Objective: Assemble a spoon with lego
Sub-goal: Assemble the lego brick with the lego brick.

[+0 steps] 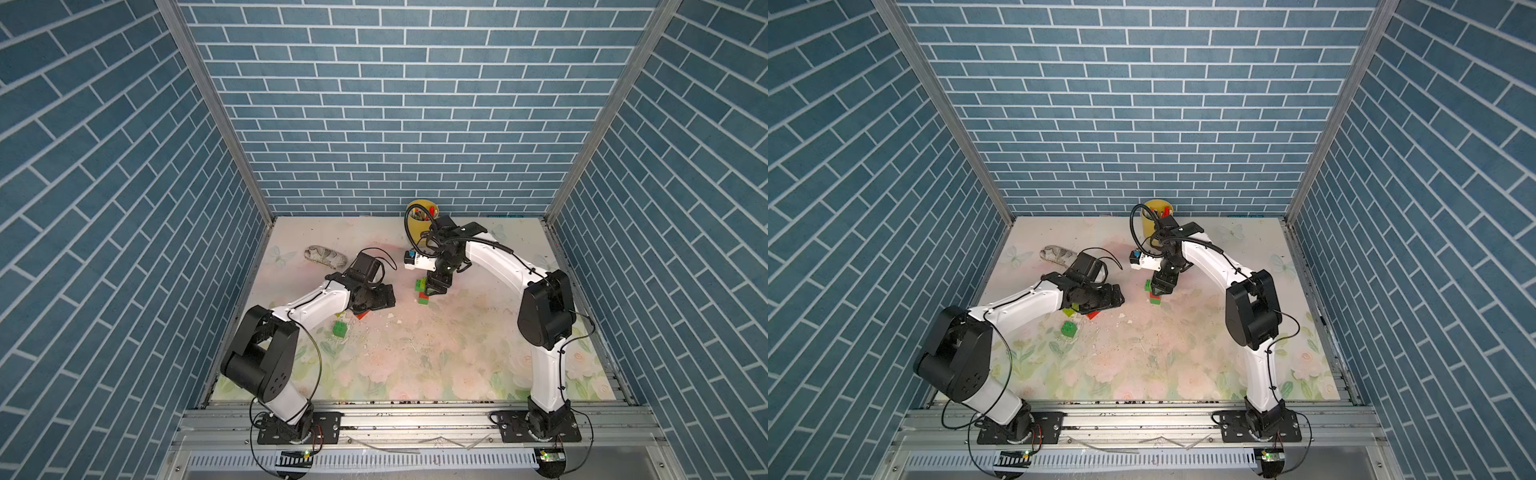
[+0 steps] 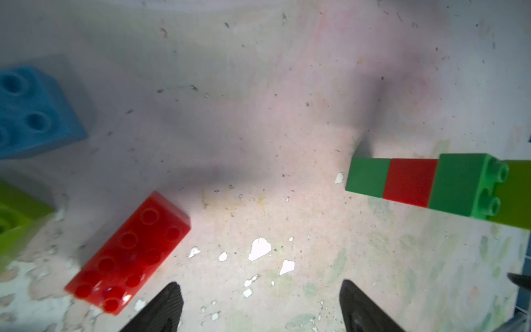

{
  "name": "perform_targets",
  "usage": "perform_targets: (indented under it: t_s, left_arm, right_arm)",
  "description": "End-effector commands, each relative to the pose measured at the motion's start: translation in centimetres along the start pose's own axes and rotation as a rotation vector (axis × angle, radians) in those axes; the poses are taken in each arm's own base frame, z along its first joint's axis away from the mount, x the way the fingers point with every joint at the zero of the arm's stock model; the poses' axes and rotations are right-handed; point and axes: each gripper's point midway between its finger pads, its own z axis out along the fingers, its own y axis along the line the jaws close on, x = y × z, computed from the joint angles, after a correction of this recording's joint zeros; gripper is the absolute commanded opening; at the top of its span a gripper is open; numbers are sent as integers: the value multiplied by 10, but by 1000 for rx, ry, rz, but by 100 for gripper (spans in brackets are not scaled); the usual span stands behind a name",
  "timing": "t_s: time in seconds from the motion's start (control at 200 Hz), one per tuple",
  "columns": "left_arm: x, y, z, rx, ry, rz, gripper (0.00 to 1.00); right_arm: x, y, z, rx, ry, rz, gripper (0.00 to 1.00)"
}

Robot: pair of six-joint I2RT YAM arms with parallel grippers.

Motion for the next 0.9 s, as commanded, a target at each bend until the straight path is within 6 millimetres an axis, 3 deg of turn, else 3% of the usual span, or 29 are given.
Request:
perform_targets:
  t_s: [0.0,0.155,0.32,0.685,0.895]
  left_arm:
    - [-5,23,-22,-148,-21,39,89]
    - [-6,39,-29,-237,-25,23,98]
    - [-8,40,-13,-184,-8,-10,99]
    - [-26,26,28,-102,46,68,99]
    - [-11,1,39,-4,112,124,99]
  right_arm:
    - [-4,5,-17,20,-11,-25,82]
    - [-9,5,-28,44,-30,-32,92]
    - [-16,4,-39,67,-58,-44,95]
    - [-19,6,-65,123,-75,-59,96]
    - [-19,6,-74,144,-72,-64,96]
